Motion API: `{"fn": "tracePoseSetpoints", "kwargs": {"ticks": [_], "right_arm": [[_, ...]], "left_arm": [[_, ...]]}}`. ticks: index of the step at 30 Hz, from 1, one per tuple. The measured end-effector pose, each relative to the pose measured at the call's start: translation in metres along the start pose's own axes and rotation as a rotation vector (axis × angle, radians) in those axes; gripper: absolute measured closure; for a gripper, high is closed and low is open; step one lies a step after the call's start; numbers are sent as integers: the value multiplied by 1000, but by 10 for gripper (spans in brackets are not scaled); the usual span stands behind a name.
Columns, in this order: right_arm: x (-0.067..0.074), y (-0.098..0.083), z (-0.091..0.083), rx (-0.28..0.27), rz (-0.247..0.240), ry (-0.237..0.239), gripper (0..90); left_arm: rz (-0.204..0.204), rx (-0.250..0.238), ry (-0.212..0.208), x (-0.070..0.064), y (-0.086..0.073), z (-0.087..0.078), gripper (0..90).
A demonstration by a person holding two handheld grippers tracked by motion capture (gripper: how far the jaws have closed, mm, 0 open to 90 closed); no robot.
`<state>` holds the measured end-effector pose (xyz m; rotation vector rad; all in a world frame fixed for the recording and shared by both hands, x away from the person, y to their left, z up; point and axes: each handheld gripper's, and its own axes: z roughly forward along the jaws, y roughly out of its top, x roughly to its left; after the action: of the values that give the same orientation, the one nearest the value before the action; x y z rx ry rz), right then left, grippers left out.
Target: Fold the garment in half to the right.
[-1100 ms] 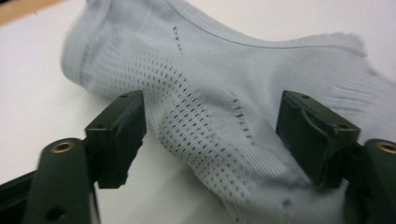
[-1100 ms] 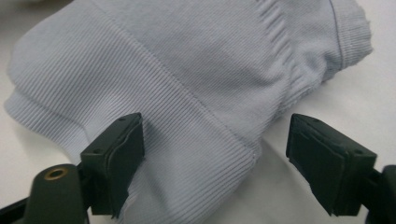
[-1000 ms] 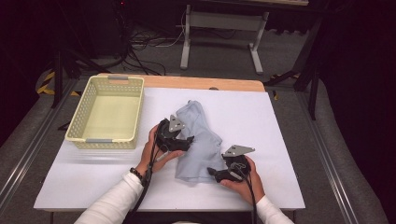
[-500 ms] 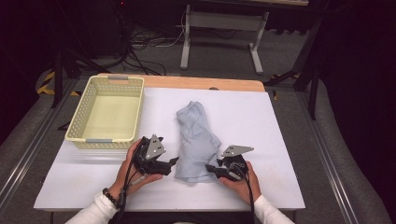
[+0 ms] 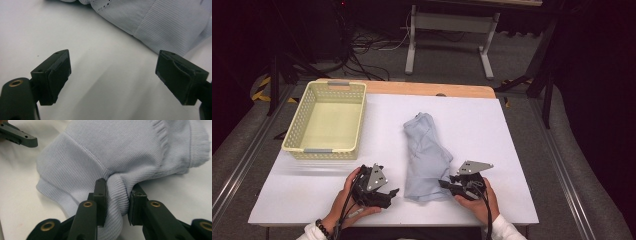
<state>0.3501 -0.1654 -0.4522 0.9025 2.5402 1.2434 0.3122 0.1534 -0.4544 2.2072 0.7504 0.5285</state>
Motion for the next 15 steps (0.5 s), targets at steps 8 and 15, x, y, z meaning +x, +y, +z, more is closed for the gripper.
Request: {"fn": "tracePoseSetpoints", "kwargs": {"ticks": [8,15], "right_arm": [[4,-9,-3,7,-38,-28,721],[3,-9,-1,7,-52,-35,716]], "left_arm": [[-14,-59,38,3,21,5,131],[-85,-103,53,16,53,22,131]]}}
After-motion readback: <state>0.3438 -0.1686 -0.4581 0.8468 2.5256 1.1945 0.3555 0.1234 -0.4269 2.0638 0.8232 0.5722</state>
